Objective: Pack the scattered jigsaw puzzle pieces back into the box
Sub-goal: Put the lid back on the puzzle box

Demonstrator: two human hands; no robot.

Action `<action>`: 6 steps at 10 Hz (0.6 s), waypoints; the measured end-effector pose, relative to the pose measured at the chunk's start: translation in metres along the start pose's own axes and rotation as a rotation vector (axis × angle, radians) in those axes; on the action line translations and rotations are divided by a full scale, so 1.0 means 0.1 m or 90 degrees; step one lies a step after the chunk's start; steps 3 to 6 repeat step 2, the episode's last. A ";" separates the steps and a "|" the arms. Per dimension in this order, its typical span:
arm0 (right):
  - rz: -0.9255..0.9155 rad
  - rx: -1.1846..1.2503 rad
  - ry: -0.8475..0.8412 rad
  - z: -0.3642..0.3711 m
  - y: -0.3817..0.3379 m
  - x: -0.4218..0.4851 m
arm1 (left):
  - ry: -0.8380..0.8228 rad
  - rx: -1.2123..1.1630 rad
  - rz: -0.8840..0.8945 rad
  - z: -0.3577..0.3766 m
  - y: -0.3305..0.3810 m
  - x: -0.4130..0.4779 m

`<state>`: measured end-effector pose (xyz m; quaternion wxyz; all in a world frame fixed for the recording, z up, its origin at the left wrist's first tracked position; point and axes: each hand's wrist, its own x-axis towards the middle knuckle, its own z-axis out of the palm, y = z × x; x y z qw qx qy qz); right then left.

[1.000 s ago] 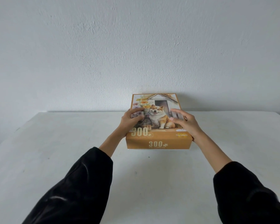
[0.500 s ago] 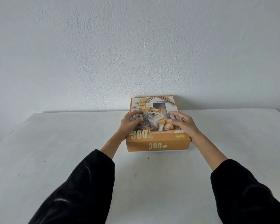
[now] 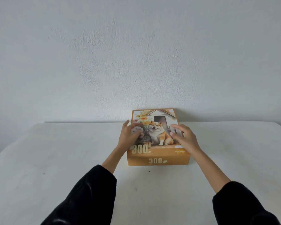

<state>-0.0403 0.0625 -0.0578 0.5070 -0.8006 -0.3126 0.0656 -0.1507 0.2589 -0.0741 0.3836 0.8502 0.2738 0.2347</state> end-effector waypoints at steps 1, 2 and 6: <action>-0.052 -0.036 0.053 -0.06 -0.06 -0.13 | 0.017 0.010 0.036 -0.12 0.12 -0.09; -0.104 -0.013 0.107 -0.07 0.01 -0.45 | 0.078 0.009 0.174 -0.13 0.06 -0.43; -0.104 -0.013 0.107 -0.07 0.01 -0.45 | 0.078 0.009 0.174 -0.13 0.06 -0.43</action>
